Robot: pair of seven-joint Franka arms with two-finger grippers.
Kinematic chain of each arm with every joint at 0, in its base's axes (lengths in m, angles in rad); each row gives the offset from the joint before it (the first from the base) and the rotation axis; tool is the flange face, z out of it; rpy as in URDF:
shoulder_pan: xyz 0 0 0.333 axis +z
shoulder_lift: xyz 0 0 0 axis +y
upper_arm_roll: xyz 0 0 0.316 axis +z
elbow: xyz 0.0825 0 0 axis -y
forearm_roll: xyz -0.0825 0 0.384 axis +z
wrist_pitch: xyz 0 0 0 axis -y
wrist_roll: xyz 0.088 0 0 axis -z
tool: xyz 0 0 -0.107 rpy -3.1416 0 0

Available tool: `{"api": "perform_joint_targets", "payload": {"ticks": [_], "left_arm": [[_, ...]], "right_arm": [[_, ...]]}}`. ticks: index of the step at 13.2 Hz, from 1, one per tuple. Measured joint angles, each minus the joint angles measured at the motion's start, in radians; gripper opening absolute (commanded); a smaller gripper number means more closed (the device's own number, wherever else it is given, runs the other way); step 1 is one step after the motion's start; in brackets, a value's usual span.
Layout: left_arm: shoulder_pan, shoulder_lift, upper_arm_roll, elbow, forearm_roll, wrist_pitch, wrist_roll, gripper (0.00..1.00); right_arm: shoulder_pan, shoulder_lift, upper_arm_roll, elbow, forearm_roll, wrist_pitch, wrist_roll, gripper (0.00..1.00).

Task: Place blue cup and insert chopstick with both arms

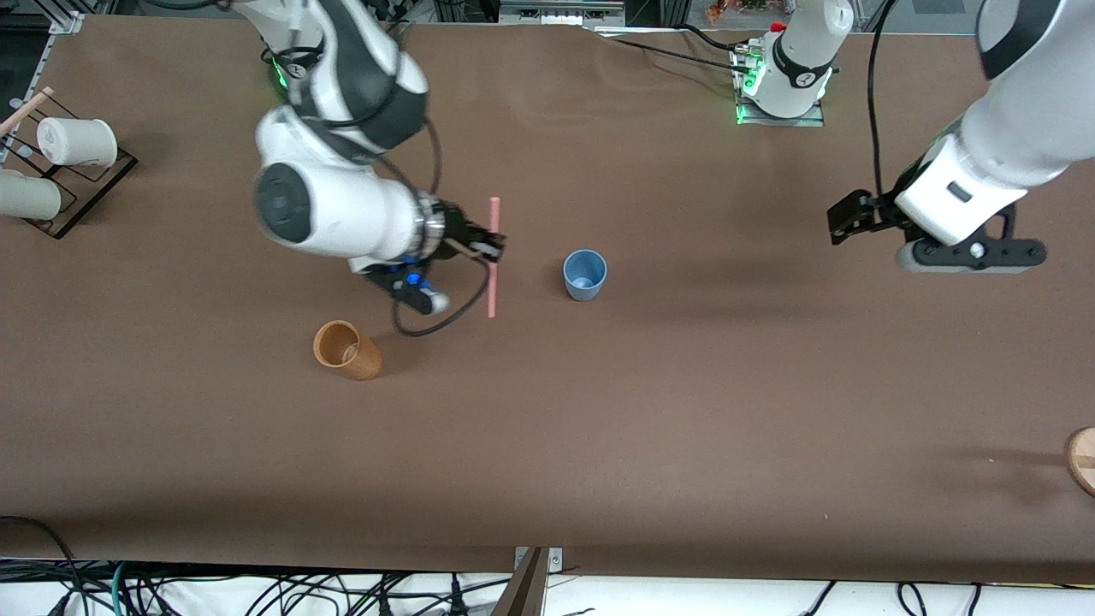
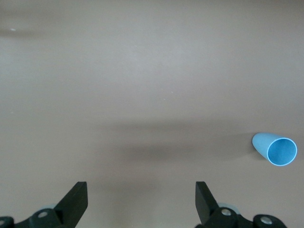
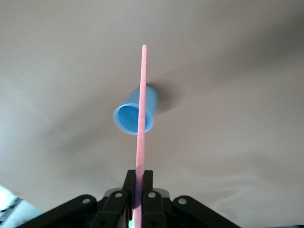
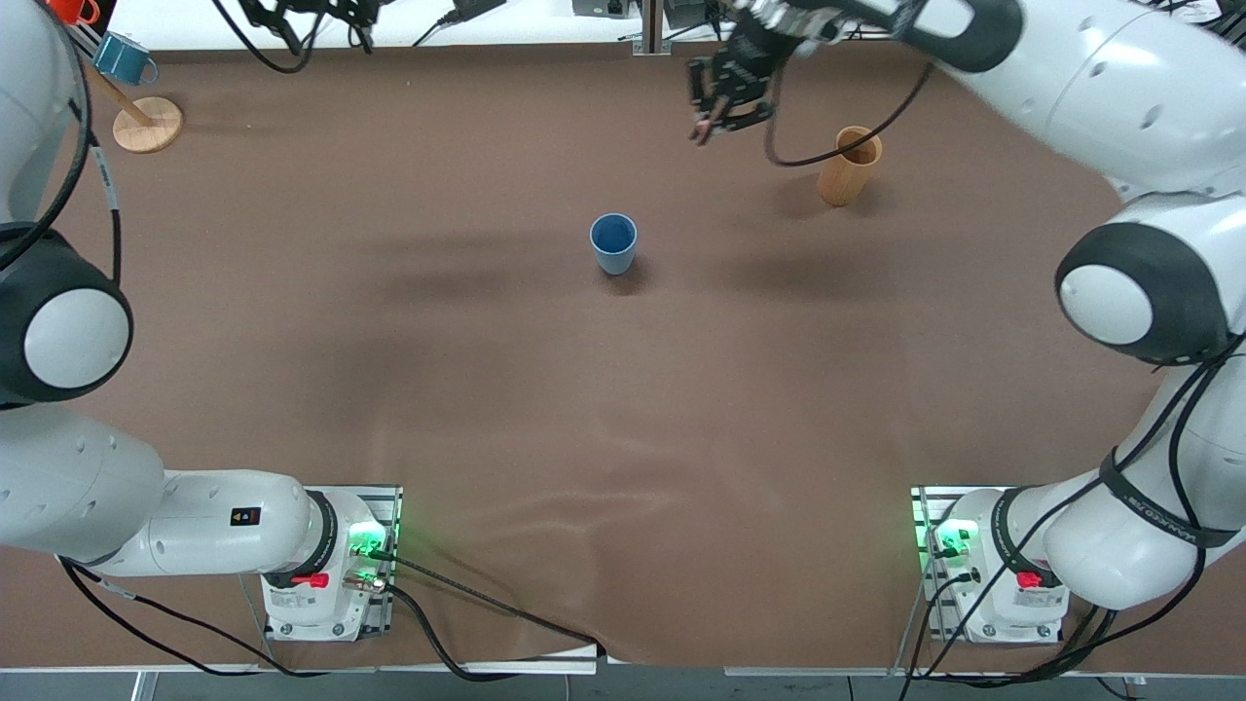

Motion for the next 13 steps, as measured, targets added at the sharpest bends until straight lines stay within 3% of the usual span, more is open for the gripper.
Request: {"api": "perform_joint_targets", "payload": {"ticks": [4, 13], "left_arm": [[-0.035, -0.141, 0.139, -0.132, -0.026, 0.048, 0.015, 1.00], [-0.054, -0.160, 0.145, -0.146, -0.033, -0.023, 0.015, 1.00]], "right_arm": [[0.076, 0.012, 0.000, 0.007, 0.082, 0.090, 0.131, 0.00], [0.151, 0.044, 0.000, -0.067, 0.174, 0.242, 0.194, 0.00]]}}
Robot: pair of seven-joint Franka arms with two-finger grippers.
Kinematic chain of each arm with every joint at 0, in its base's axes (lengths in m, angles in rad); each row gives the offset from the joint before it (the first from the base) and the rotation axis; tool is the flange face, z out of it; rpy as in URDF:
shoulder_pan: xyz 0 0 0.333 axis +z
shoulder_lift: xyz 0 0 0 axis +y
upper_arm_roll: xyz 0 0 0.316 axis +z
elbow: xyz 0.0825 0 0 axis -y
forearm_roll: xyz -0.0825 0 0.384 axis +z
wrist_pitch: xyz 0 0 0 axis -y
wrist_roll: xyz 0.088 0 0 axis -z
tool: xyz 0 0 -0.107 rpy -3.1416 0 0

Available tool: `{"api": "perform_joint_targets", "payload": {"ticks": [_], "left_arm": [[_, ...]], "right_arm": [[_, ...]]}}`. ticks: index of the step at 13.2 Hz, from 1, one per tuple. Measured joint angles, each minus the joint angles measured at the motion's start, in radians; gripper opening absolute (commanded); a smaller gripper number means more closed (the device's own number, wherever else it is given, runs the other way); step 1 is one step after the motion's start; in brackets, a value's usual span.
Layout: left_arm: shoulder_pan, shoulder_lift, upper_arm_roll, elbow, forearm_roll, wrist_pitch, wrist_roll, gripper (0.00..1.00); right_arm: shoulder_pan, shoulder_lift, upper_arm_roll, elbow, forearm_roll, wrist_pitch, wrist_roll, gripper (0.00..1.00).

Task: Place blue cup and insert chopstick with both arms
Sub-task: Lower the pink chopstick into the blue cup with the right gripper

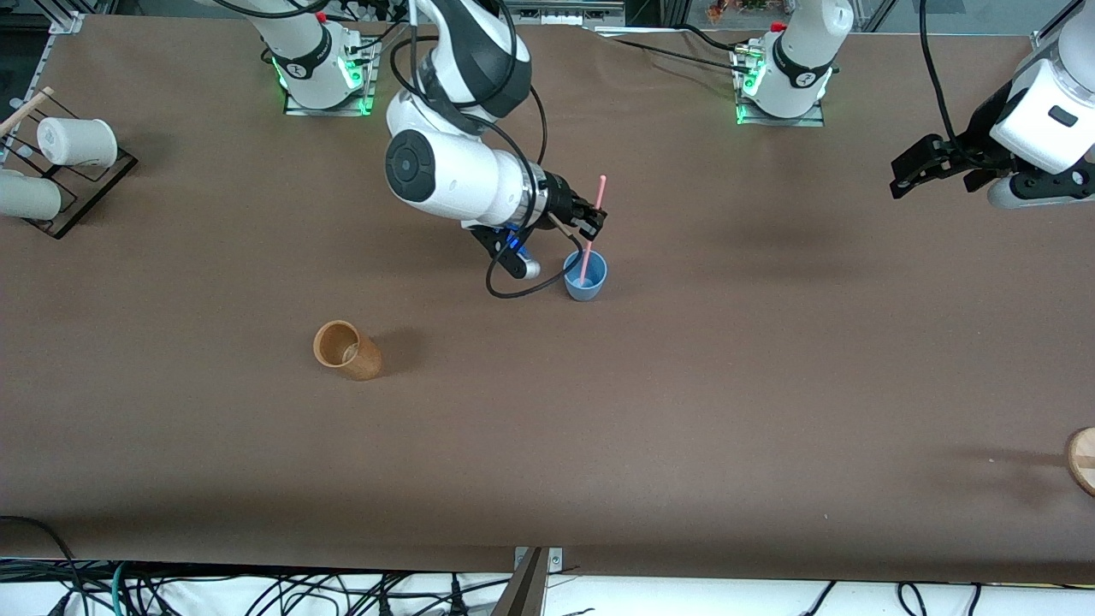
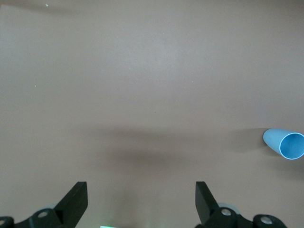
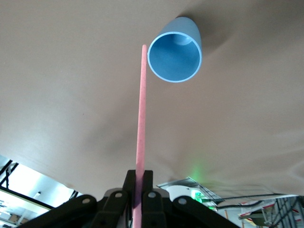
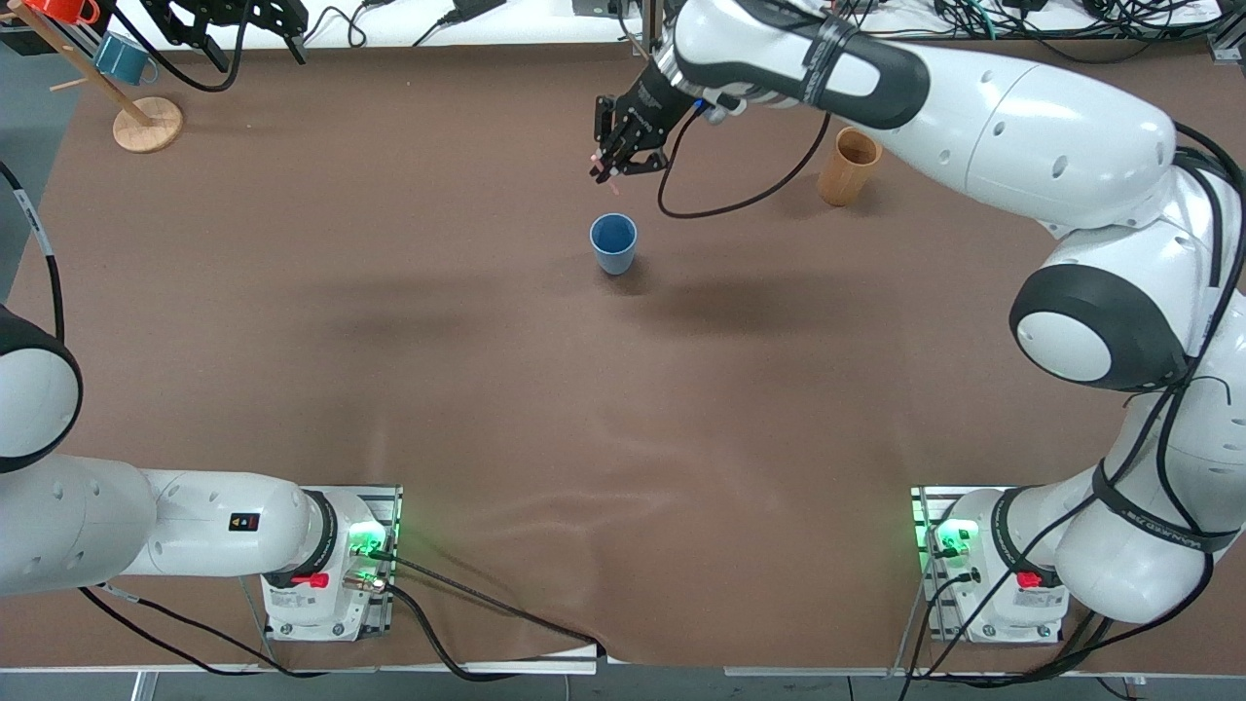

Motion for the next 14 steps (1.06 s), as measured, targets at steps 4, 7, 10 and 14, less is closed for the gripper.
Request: {"api": "perform_joint_targets", "payload": {"ticks": [4, 7, 10, 14], "left_arm": [[-0.001, 0.002, 0.000, 0.000, 0.000, 0.000, 0.000, 1.00], [0.000, 0.002, 0.005, 0.000, 0.000, 0.000, 0.013, 1.00], [0.001, 0.003, 0.008, 0.000, 0.000, 0.000, 0.021, 1.00], [0.000, 0.003, 0.007, 0.000, 0.000, 0.000, 0.022, 1.00]], "right_arm": [[0.018, 0.006, 0.010, -0.056, 0.024, 0.042, 0.002, 0.00], [0.018, 0.006, 0.011, -0.059, 0.025, 0.042, 0.016, 0.00], [0.018, 0.007, 0.011, -0.073, 0.025, 0.051, 0.019, 0.00], [0.018, 0.021, 0.011, -0.083, 0.025, 0.068, 0.019, 0.81]]}}
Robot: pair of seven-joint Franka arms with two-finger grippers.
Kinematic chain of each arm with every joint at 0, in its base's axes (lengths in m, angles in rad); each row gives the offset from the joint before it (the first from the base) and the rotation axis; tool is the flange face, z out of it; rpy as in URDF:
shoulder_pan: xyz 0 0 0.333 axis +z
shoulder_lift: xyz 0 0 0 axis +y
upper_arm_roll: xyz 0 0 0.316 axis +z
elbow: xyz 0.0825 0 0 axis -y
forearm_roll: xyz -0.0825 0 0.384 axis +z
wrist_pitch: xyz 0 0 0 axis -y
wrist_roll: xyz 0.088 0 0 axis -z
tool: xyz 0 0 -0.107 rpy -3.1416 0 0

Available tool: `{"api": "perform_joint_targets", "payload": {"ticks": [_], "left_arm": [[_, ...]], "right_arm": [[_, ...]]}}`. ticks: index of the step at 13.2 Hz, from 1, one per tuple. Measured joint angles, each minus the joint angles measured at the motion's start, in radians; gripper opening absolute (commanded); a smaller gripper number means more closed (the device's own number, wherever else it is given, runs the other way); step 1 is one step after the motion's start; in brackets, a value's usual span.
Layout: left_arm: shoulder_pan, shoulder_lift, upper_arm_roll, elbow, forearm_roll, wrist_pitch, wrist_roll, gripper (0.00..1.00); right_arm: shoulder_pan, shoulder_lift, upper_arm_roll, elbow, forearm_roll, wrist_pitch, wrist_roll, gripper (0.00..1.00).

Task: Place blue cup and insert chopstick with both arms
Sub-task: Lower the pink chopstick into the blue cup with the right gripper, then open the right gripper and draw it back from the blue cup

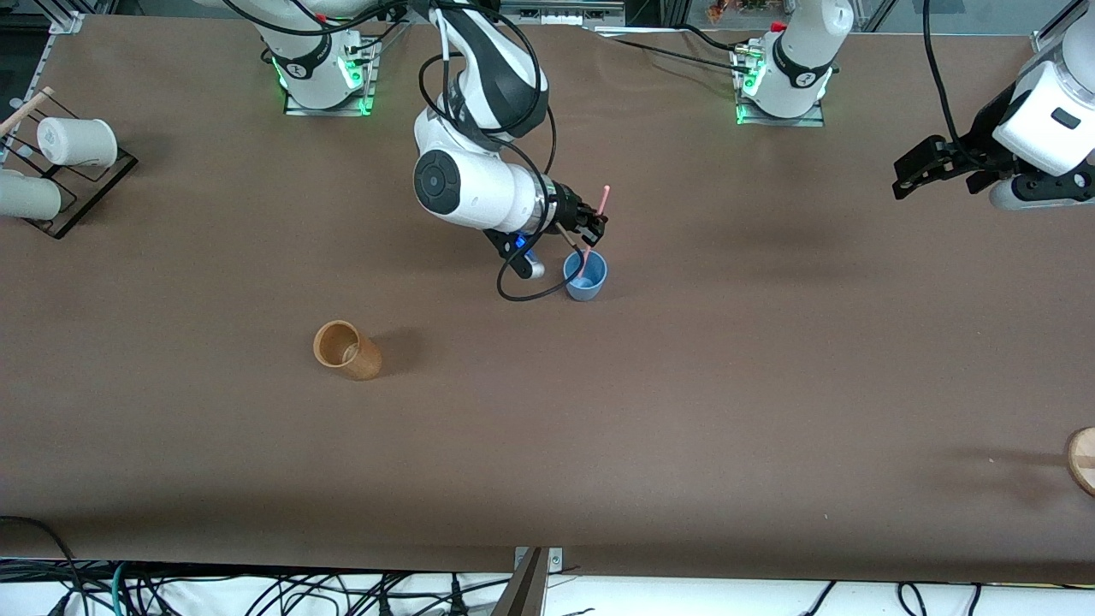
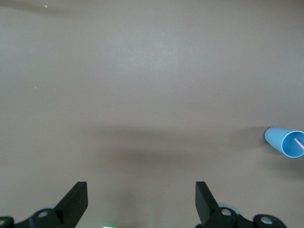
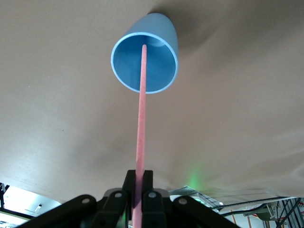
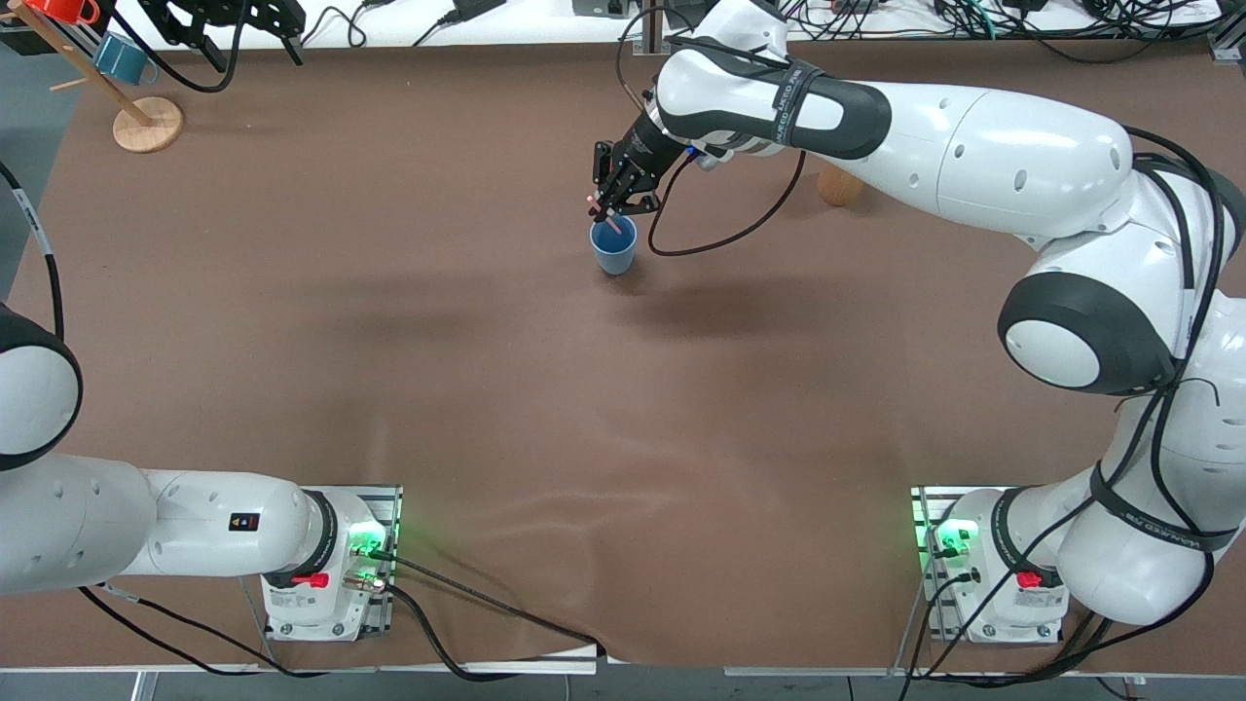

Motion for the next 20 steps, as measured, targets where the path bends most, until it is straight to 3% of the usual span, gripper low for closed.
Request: {"api": "perform_joint_targets", "payload": {"ticks": [1, 8, 12, 20], "left_arm": [[0.000, 0.000, 0.000, 0.000, 0.000, 0.000, 0.000, 1.00], [0.000, 0.001, 0.002, 0.000, 0.000, 0.000, 0.000, 1.00], [0.000, 0.001, 0.002, 0.000, 0.000, 0.000, 0.000, 1.00], [0.000, 0.001, 0.002, 0.000, 0.000, 0.000, 0.000, 1.00]], "right_arm": [[0.000, 0.003, 0.000, 0.000, 0.000, 0.008, 0.000, 0.92], [-0.015, -0.031, -0.004, 0.045, -0.018, -0.005, -0.001, 1.00], [-0.098, -0.124, -0.008, 0.047, -0.198, -0.098, -0.078, 1.00], [-0.433, -0.273, -0.016, -0.010, -0.466, -0.322, -0.611, 1.00]]}}
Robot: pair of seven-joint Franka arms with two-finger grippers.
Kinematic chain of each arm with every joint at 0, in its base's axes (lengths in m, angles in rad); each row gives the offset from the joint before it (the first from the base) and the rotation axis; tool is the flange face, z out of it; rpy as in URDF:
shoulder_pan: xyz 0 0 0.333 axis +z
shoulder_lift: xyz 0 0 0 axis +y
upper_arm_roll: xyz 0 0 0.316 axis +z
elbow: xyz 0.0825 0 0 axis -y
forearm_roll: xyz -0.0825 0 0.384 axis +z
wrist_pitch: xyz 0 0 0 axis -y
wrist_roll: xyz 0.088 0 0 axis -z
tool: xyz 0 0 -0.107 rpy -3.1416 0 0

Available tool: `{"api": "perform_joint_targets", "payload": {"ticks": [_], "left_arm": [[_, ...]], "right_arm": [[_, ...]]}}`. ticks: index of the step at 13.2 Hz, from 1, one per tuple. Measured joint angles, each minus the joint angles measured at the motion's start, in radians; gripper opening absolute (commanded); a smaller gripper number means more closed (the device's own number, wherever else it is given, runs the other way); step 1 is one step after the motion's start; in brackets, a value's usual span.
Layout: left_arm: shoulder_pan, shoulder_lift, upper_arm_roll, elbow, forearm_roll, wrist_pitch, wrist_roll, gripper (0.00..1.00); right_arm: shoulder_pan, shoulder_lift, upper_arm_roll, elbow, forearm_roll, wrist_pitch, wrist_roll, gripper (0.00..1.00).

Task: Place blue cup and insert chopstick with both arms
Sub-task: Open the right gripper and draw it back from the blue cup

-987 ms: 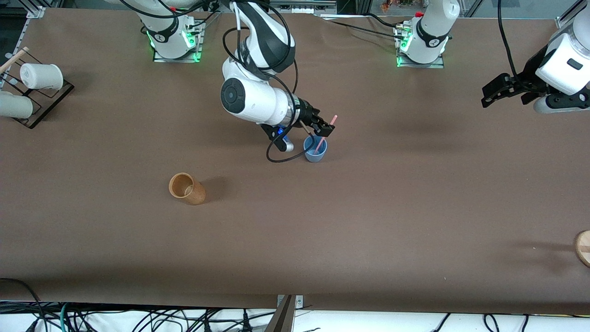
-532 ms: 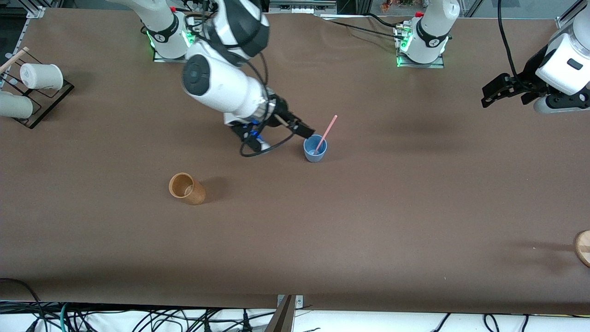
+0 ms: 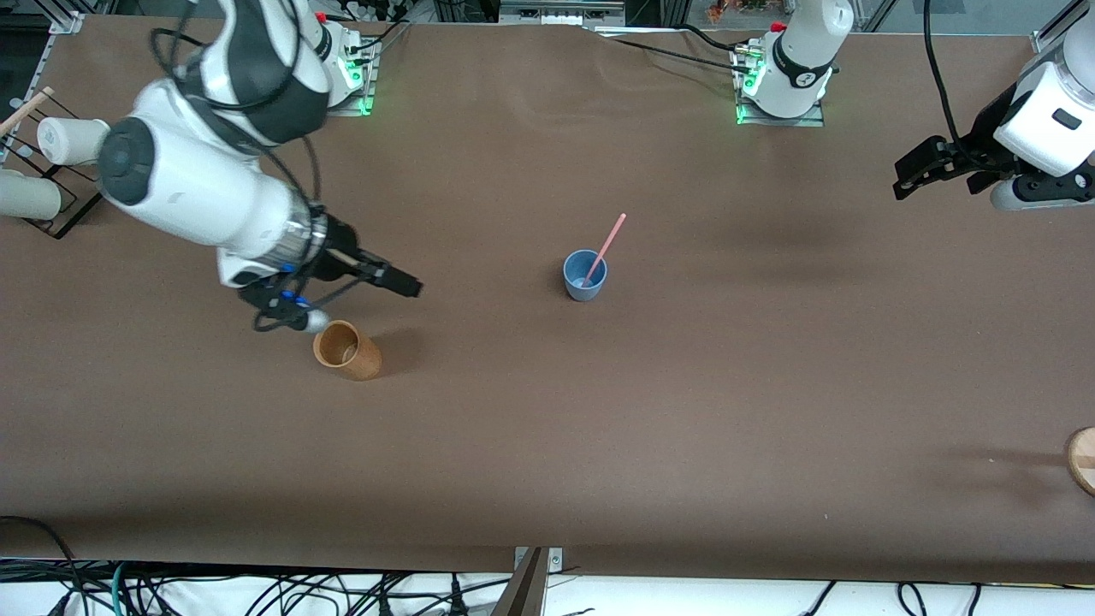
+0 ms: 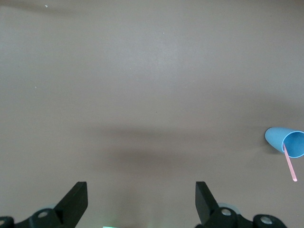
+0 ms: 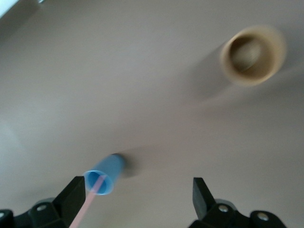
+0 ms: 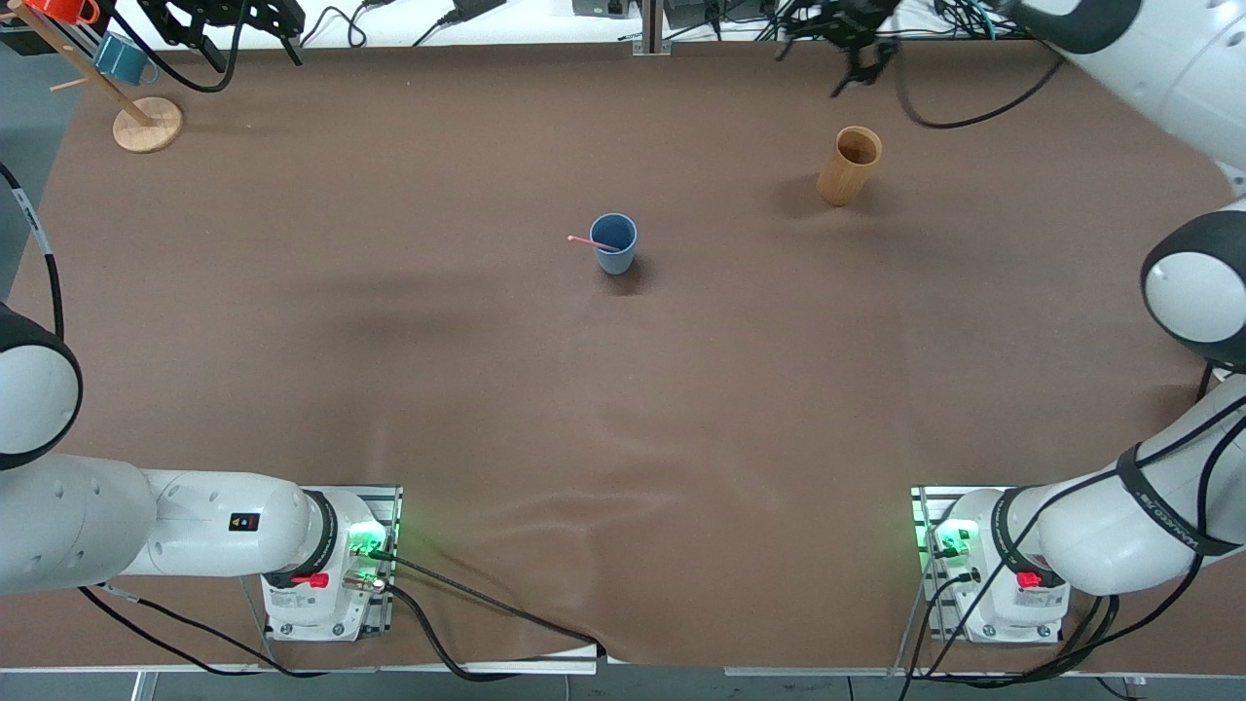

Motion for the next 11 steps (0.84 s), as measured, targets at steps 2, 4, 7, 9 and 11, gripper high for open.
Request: {"api": "perform_joint_targets", "payload": {"ticks": [2, 4, 7, 9, 11], "left_arm": [[0.000, 0.000, 0.000, 0.000, 0.000, 0.000, 0.000, 1.00], [0.000, 0.000, 0.000, 0.000, 0.000, 0.000, 0.000, 1.00], [0.000, 0.000, 0.000, 0.000, 0.000, 0.000, 0.001, 1.00], [0.000, 0.000, 0.000, 0.000, 0.000, 0.000, 0.003, 1.00], [0.000, 0.000, 0.000, 0.000, 0.000, 0.000, 0.004, 1.00]], "right_arm": [[-0.052, -0.048, 0.000, -0.007, -0.095, -0.051, -0.154, 1.00], [-0.093, -0.094, 0.000, -0.014, -0.184, -0.088, -0.319, 1.00], [-0.129, -0.133, 0.000, -0.021, -0.263, -0.120, -0.494, 1.00], [-0.141, -0.150, 0.000, -0.023, -0.275, -0.144, -0.540, 1.00], [-0.144, -0.163, 0.000, -0.024, -0.277, -0.165, -0.547, 1.00]]}}
